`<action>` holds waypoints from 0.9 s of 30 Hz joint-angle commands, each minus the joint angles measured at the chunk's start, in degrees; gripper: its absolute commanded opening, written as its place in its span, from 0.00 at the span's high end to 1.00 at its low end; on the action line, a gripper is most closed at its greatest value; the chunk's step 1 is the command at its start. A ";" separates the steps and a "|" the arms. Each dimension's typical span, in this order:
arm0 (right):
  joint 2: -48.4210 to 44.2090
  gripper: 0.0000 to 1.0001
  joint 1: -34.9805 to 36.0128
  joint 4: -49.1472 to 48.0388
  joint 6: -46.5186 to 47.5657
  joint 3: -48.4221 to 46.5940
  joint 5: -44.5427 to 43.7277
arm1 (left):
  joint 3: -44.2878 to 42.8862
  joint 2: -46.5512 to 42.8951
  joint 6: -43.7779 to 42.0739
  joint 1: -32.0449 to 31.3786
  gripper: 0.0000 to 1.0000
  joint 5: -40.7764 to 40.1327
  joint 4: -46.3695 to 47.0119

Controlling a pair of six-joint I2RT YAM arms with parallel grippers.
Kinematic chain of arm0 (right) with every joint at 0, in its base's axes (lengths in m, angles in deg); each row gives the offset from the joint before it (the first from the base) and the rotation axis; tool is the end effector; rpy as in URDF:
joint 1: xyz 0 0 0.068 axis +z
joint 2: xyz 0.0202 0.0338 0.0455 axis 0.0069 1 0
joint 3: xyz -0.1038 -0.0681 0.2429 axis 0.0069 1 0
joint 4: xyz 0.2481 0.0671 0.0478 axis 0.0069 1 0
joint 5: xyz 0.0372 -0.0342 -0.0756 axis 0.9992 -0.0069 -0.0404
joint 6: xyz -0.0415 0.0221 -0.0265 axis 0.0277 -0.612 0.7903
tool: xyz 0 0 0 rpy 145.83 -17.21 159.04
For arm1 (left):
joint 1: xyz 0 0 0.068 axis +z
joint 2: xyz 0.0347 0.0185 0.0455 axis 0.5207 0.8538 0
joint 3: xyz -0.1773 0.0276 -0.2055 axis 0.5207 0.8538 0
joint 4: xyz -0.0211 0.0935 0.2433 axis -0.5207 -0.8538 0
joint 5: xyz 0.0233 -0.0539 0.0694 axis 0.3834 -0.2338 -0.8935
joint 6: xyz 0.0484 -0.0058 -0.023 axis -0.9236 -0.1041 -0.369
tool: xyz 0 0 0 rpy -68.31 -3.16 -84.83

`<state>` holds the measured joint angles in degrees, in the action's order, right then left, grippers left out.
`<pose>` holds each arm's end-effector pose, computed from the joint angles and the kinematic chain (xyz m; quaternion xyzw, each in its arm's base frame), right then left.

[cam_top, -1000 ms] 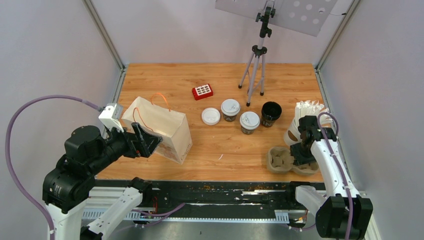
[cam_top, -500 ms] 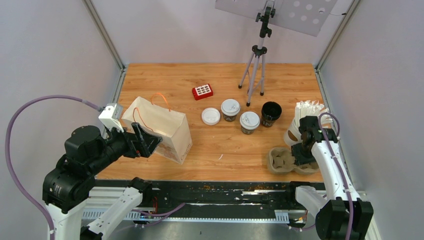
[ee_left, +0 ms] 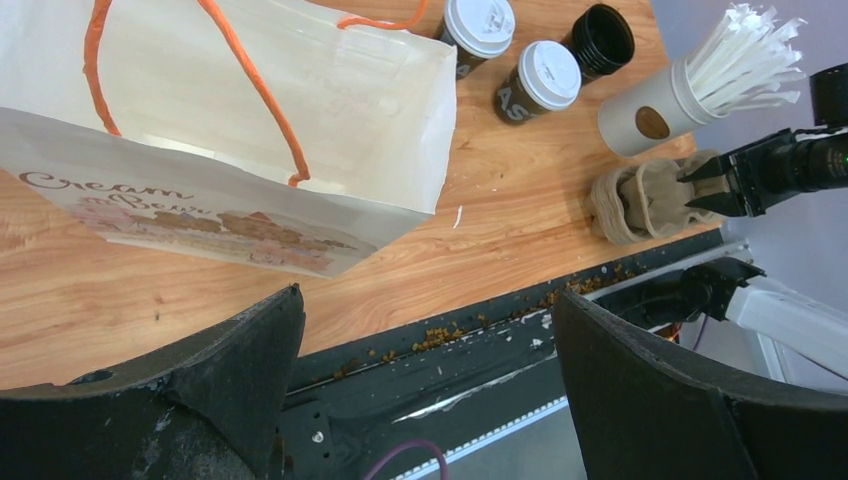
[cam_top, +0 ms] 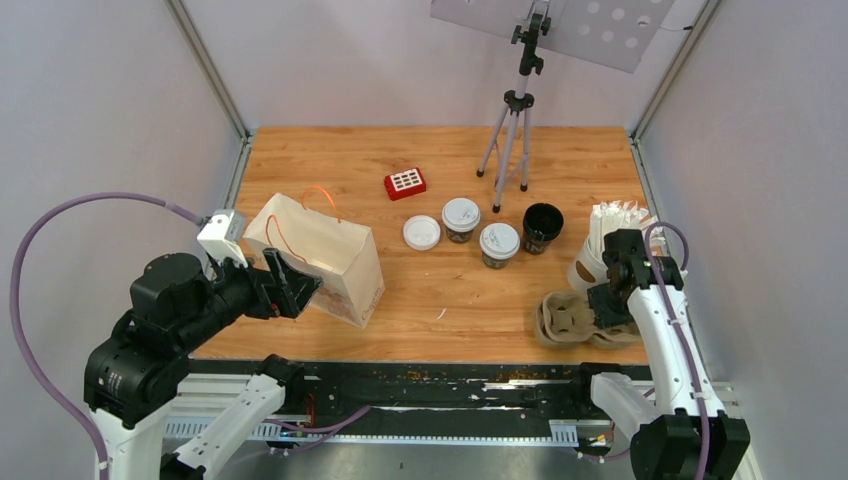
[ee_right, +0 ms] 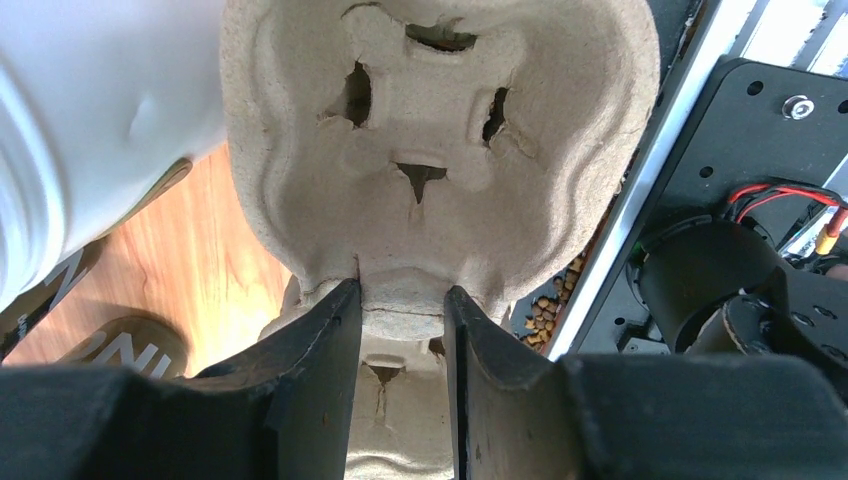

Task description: Pack the takeout coffee

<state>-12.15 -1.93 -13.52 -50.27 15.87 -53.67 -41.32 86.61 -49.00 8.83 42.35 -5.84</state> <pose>0.1316 -0.0151 0.2535 0.6269 0.7640 -0.0728 0.1343 0.0264 -0.0161 0.4401 -0.0071 0.8397 -0.2828 0.4635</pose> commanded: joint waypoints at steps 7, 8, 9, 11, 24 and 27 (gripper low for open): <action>-2.26 0.71 -0.22 5.83 0.62 -7.92 -3.45 | -0.67 1.57 -2.37 -0.31 0.00 -0.98 -4.62; -2.40 0.71 -0.22 6.19 0.86 -8.33 -3.52 | -0.73 1.79 -2.43 -0.32 0.00 -0.98 -4.95; -2.71 0.71 -0.22 6.67 1.15 -8.98 -3.67 | -0.84 1.88 -2.41 -0.31 0.00 -1.13 -5.22; -3.29 0.71 -0.22 7.58 1.59 -10.31 -3.94 | -1.24 1.81 -2.28 -0.31 0.00 -1.57 -5.47; -4.58 0.70 -0.22 12.38 9.84 -26.32 -6.95 | -3.05 2.10 -3.99 -0.31 0.00 -3.82 -8.75; -4.25 0.70 -0.22 11.51 13.12 -29.53 -6.01 | -3.77 2.19 -3.90 -0.31 0.00 -4.98 -8.91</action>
<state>-16.47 -1.93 -2.37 -42.93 -8.72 -58.85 -42.61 88.08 -51.54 8.83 39.40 -14.23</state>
